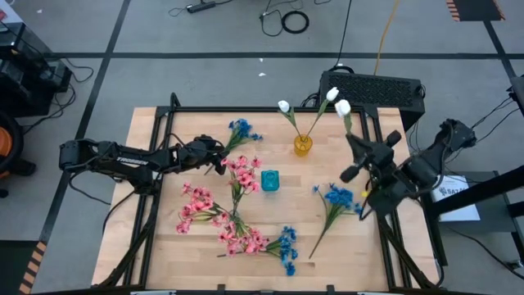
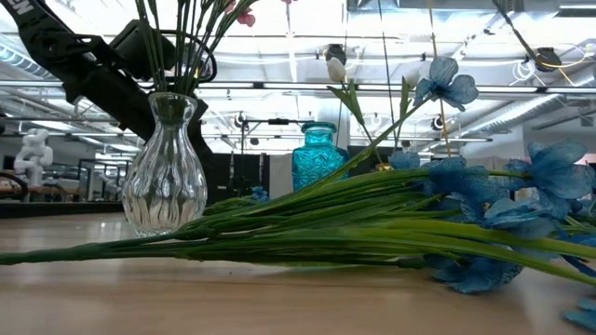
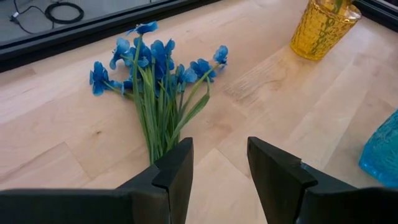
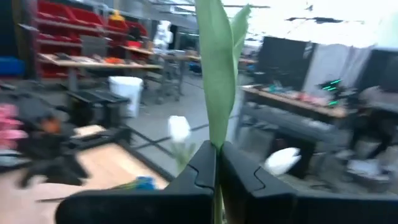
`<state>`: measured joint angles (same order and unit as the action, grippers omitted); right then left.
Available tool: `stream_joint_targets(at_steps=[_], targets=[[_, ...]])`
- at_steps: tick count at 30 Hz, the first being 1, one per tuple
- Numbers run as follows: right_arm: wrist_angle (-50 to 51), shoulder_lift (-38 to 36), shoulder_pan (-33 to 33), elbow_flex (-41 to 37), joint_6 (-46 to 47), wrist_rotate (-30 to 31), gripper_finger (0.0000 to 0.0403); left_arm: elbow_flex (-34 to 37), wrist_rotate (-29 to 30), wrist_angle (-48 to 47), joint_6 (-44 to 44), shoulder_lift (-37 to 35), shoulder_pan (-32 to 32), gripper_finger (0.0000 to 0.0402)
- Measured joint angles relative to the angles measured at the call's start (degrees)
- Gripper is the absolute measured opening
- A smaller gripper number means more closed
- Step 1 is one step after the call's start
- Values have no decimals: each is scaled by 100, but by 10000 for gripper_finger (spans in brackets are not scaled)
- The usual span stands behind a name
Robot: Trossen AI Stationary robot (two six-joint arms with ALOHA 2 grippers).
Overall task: Sort flowers into vase by color
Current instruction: Put the white tulip into the yellow vase
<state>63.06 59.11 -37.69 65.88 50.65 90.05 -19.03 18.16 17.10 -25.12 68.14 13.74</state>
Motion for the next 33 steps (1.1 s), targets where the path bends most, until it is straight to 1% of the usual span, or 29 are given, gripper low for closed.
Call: stream_joint_targets(at_steps=[4,8,10,12,15,16,17,18,20,24,25,27,29,31,33], targets=[[-381,-103,577,28,-607,-51,0,0,12,2,-4,0,0,157],[-909,34,943,29,-982,-639,0,0,16,75,-7,0,0,157],[-1350,143,1062,27,-1311,-928,0,0,16,85,-7,0,0,157],[-2088,211,1254,27,-2018,-1516,0,0,16,86,-7,0,0,157],[-3311,367,1554,27,-3147,-3038,0,0,16,86,-4,0,0,157],[-3679,441,1620,27,-3461,-3437,0,0,16,86,-4,0,0,157],[-4062,527,1675,27,-3792,-3676,0,0,18,86,-4,0,0,157],[-4463,596,1713,27,-4159,-3768,0,0,17,85,-3,0,0,157],[-5254,721,1778,27,-4988,-3759,0,0,16,87,-2,0,0,157],[-7387,897,2086,27,-6683,-3831,0,0,16,83,-2,0,0,157],[-7911,922,2169,27,-7120,-3955,0,0,16,79,-2,0,0,157],[-8829,936,2341,27,-7881,-4394,0,0,16,81,-2,0,0,157],[-9622,919,2557,27,-8360,-4915,0,0,16,50,-1,0,0,157],[-10097,857,2771,27,-8685,-5264,0,0,16,33,0,0,0,157],[-10288,824,3040,31,-8935,-5431,0,0,16,33,0,0,0,157]])
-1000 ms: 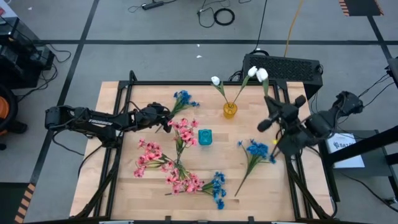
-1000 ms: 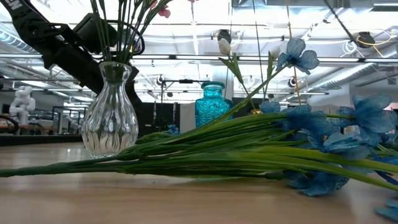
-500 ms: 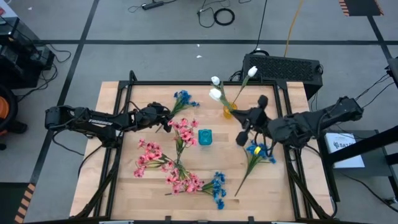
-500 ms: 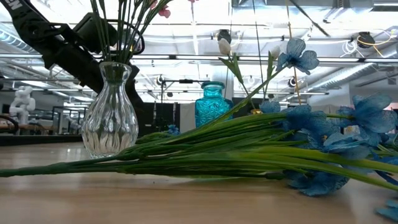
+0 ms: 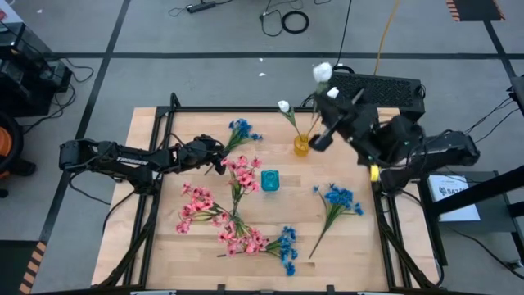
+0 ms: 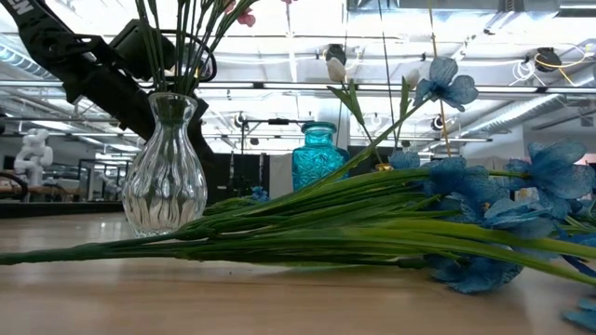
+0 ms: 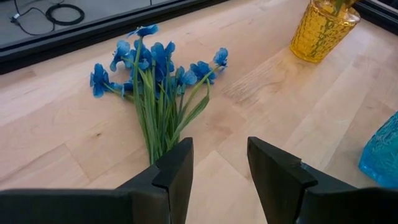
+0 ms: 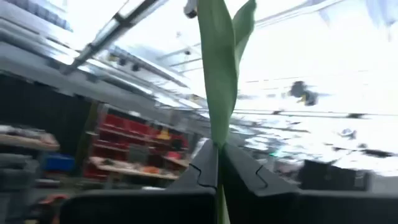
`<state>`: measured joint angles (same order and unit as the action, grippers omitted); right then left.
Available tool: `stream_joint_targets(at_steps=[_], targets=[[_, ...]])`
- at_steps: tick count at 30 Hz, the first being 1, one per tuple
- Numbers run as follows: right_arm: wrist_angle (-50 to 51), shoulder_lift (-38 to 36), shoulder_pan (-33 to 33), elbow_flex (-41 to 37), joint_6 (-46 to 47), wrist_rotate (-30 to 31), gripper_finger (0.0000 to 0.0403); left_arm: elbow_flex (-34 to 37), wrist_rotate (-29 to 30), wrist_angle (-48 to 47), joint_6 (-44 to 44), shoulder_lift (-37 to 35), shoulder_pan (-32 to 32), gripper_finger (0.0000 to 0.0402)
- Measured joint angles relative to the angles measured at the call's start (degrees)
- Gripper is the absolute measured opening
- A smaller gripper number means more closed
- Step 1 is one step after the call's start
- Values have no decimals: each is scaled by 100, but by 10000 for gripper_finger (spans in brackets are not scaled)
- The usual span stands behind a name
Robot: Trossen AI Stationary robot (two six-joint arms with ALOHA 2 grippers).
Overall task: Sort flowers into vase by color
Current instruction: Put the white tulip into the yellow vase
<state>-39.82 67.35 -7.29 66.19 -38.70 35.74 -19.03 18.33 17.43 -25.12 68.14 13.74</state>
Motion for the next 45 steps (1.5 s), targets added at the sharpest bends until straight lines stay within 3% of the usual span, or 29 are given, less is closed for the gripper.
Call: stream_joint_targets(at_steps=[7,16,21,36,45], targets=[[-206,-33,962,-895,721,-501,0,0,-11,-13,-4,0,0,157],[-3705,-64,1108,-3273,906,-567,0,0,-17,-22,-2,0,-219,157],[-4264,-67,1109,-4058,868,-526,0,0,48,-22,-2,0,-259,157],[-4168,307,1108,-4642,1157,-567,0,0,228,9,-6,0,-262,157],[-4999,846,1188,-4642,1087,-615,0,0,292,7,-7,0,-262,157]])
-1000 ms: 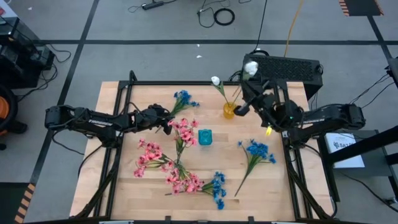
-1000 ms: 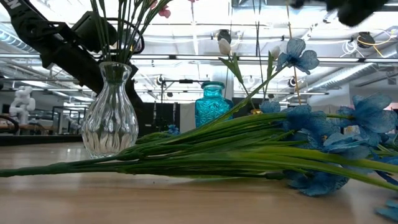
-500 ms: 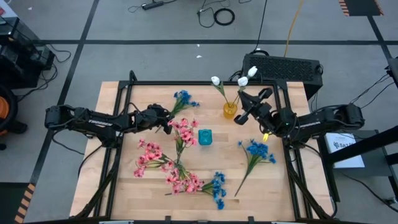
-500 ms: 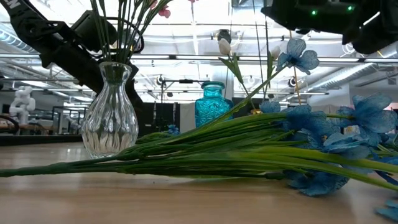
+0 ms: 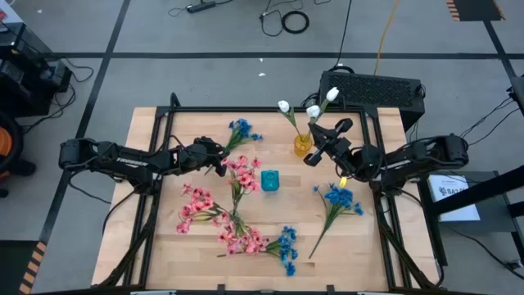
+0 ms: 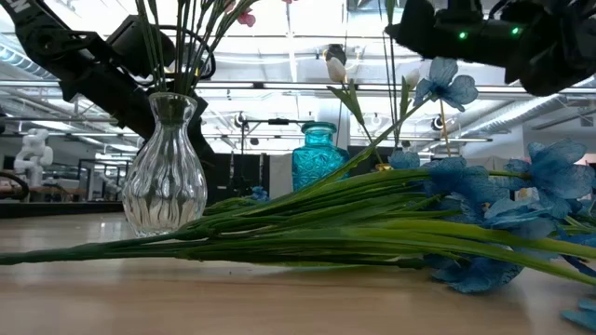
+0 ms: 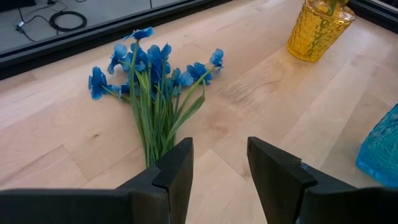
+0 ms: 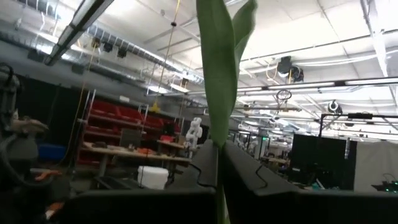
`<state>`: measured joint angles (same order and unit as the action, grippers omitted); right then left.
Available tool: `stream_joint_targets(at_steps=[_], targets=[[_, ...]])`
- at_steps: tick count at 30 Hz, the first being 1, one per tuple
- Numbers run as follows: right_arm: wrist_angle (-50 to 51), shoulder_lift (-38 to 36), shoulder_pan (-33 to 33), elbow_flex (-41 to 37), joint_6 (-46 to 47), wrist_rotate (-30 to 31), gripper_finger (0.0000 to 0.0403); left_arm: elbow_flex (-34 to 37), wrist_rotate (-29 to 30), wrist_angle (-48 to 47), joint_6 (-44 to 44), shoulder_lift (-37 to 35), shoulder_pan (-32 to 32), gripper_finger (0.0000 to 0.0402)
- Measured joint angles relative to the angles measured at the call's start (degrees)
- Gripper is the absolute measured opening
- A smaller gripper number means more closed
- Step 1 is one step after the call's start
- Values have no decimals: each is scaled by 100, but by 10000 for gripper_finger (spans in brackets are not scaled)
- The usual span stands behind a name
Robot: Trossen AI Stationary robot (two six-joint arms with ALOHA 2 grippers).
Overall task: Sort flowers into vase by color
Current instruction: Put the white tulip into the yellow vase
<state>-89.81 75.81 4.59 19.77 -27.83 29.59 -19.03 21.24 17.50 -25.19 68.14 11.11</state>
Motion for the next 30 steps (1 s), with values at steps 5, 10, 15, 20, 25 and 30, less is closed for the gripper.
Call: stream_joint_targets(at_steps=[5,10,15,20,25,30], targets=[[2,304,202,0,257,-235,0,0,3,0,0,-1,0,157],[-3,357,377,0,310,-291,0,0,3,-2,2,-2,0,157],[-3,361,540,2,500,-557,0,0,8,-4,4,0,0,157],[-6,520,637,4,611,-734,0,0,8,-4,4,0,0,157],[-11,625,712,6,590,-751,0,0,8,-7,7,0,0,157],[-12,686,806,7,582,-825,0,0,10,-7,23,-1,0,157]])
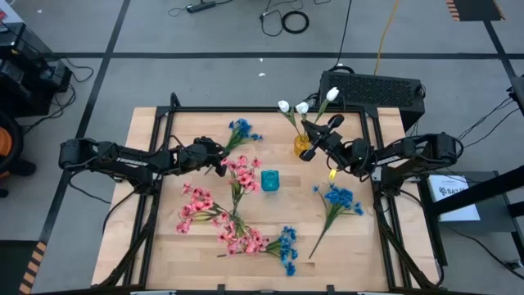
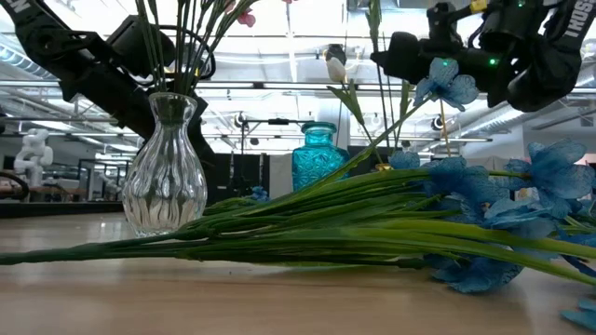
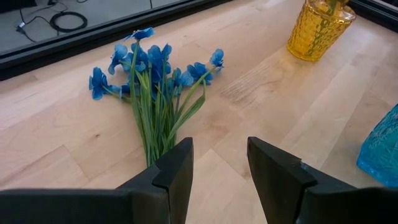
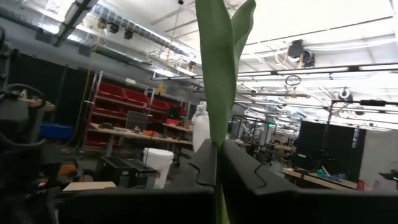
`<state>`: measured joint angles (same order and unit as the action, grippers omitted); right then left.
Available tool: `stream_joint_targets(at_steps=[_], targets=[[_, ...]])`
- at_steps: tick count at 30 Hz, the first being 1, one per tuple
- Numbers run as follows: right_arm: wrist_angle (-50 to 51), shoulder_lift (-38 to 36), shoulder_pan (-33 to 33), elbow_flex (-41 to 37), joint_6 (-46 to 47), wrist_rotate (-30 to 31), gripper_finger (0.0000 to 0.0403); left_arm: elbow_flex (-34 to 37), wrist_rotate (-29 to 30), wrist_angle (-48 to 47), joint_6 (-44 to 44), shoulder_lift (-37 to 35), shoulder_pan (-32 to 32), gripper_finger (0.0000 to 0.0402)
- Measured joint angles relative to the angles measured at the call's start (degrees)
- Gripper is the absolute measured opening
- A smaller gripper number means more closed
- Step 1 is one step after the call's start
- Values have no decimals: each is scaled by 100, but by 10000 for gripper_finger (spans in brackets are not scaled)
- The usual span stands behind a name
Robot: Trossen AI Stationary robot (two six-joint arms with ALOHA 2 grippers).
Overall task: Sort flowers into vase by color
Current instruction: Put the white tulip into the yellow vase
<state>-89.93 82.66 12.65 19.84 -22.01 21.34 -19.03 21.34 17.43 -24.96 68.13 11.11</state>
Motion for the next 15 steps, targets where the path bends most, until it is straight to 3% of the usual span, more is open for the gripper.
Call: stream_joint_targets(at_steps=[15], targets=[[-2,136,207,2,387,-206,0,0,2,0,-8,1,0,157]])
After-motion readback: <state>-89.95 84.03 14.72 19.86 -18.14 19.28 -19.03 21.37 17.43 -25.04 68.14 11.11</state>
